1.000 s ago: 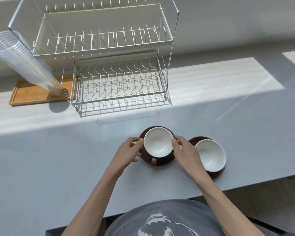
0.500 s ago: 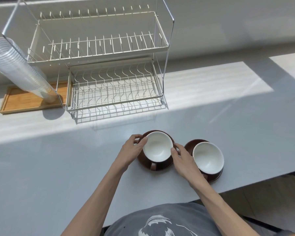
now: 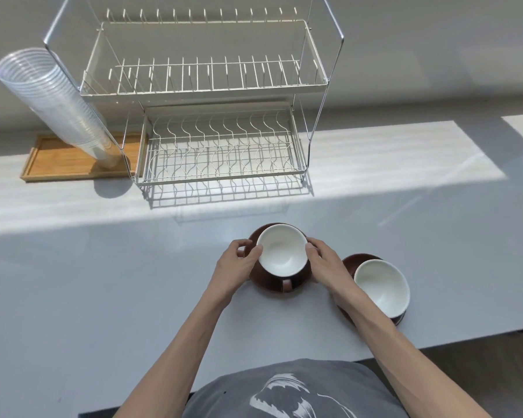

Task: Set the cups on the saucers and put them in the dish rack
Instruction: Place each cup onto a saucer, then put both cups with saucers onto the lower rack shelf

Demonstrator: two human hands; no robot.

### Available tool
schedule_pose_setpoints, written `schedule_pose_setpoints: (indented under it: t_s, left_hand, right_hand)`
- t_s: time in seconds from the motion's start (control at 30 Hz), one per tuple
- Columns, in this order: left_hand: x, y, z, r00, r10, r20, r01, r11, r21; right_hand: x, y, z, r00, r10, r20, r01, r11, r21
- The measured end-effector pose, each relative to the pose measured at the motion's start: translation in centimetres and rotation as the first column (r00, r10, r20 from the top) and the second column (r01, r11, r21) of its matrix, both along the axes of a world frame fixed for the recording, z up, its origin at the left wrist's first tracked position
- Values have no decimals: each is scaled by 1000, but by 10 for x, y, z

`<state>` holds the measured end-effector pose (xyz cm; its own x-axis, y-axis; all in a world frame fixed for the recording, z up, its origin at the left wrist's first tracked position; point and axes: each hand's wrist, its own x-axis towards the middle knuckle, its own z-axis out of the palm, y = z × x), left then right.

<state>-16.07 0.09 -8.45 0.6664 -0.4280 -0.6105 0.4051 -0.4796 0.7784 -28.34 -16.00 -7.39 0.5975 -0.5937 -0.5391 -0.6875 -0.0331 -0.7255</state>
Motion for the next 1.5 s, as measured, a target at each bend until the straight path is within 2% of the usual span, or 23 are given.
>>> schedule_pose_setpoints:
  t_s: [0.23,0.4,0.93,1.3,1.37,1.5]
  left_hand:
    - [-2,6,-3,990,143,-10,-143,990,-20]
    - [10,8,2,982,187,14,-187,982,-28]
    - [101,-25,53,969,212,124,-197,973,-123]
    - [187,-91,68,961,261,95,-247,959,-136]
    - [200,-105,67,954,287,82,-274,951,-144]
    - [221,-126,61,966,227,124,-210,968,-136]
  right_hand:
    - [19,-7,-2,998,56,19,-56,998,-5]
    - [31,-7,-1,996,72,46,-75,996,51]
    - [122,-47,49,975,95,201,-100,995,15]
    - [216,-93,50,978,6,210,6,998,-57]
    - [230,-102,44,974,-12,227,39,993,-115]
    - [255,-117,33,975,-43,219,80,984,-162]
